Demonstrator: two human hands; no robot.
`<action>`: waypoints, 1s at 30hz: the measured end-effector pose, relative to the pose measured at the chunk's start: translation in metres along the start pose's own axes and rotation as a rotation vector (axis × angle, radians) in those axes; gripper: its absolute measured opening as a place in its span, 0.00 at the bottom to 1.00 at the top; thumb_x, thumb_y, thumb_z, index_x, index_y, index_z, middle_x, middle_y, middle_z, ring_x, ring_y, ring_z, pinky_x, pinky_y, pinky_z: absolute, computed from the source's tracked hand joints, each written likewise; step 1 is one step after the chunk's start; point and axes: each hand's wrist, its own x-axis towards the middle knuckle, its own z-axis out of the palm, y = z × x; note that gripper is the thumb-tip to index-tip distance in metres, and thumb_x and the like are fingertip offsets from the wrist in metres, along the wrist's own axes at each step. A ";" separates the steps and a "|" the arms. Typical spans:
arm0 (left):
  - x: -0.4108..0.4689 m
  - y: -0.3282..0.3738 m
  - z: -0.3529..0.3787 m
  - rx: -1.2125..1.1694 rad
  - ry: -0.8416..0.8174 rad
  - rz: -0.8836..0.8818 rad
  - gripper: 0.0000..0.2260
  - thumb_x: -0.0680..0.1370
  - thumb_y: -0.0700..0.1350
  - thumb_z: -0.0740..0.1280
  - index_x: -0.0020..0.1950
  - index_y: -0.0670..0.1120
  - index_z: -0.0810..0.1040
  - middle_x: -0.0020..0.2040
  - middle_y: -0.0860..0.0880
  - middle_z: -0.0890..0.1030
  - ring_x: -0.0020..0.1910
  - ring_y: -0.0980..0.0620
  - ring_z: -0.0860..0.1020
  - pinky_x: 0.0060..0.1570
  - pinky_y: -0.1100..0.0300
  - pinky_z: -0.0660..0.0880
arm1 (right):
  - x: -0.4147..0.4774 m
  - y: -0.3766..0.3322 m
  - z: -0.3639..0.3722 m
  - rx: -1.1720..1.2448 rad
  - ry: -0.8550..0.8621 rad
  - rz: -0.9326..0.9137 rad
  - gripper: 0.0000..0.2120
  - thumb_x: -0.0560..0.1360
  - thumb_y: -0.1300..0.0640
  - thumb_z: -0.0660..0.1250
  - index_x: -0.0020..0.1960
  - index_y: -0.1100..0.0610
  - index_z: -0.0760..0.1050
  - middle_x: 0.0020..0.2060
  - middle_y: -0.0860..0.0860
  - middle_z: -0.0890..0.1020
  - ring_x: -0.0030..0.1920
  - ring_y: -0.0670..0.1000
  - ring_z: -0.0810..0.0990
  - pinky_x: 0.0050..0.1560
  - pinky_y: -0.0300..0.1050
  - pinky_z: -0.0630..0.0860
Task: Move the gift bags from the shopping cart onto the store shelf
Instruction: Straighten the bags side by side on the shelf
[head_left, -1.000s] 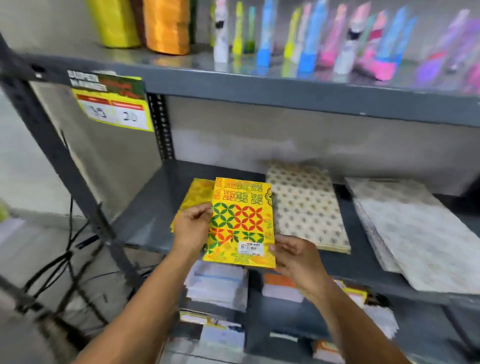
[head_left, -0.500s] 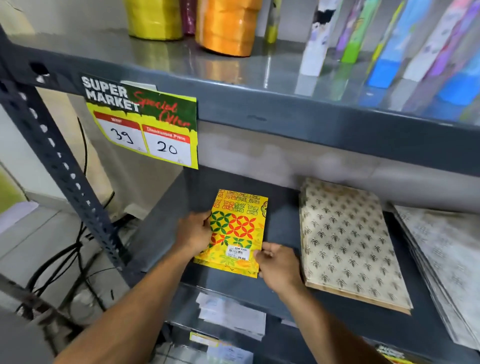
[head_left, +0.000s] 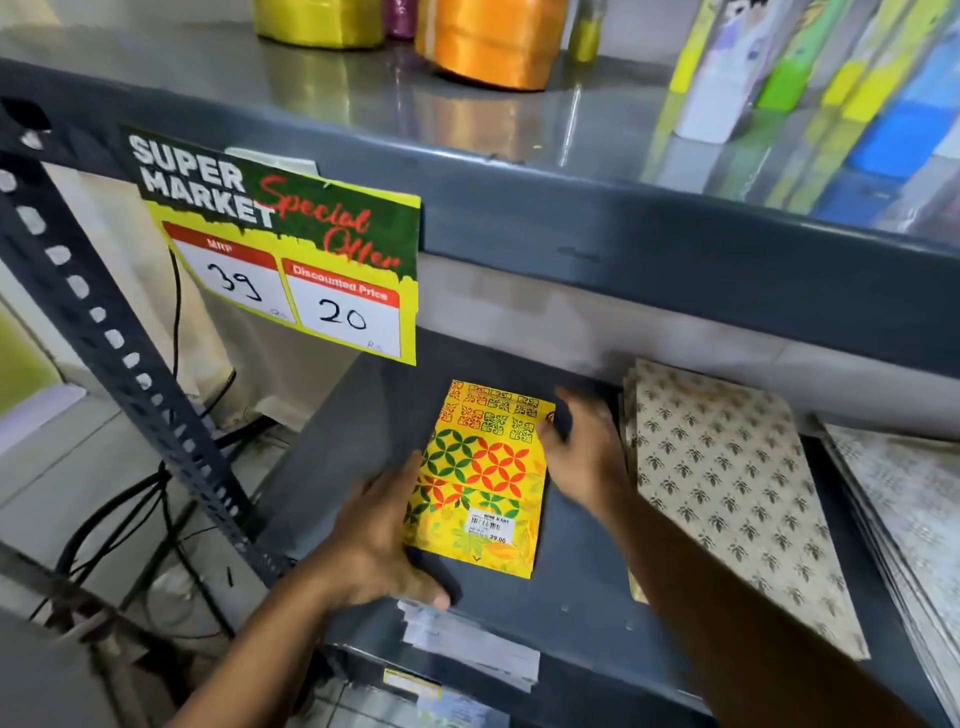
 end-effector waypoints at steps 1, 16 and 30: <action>-0.001 -0.003 0.001 0.012 0.008 0.001 0.68 0.46 0.65 0.77 0.79 0.53 0.44 0.77 0.52 0.60 0.75 0.49 0.56 0.73 0.56 0.58 | 0.017 -0.001 0.000 -0.059 -0.052 -0.046 0.24 0.76 0.55 0.65 0.70 0.61 0.67 0.66 0.62 0.72 0.67 0.59 0.70 0.67 0.44 0.64; -0.003 0.017 0.005 0.049 0.312 0.073 0.64 0.49 0.75 0.68 0.78 0.45 0.54 0.78 0.45 0.59 0.75 0.44 0.57 0.73 0.53 0.56 | 0.077 0.011 -0.014 -0.123 -0.113 -0.123 0.15 0.80 0.53 0.57 0.58 0.61 0.75 0.59 0.62 0.79 0.62 0.61 0.76 0.61 0.47 0.70; 0.026 0.186 0.143 -0.470 -0.034 0.225 0.52 0.57 0.44 0.82 0.75 0.48 0.57 0.71 0.52 0.68 0.71 0.53 0.67 0.66 0.66 0.65 | -0.100 0.213 -0.154 0.532 0.007 0.540 0.14 0.76 0.58 0.66 0.61 0.59 0.76 0.45 0.53 0.81 0.39 0.50 0.81 0.35 0.44 0.77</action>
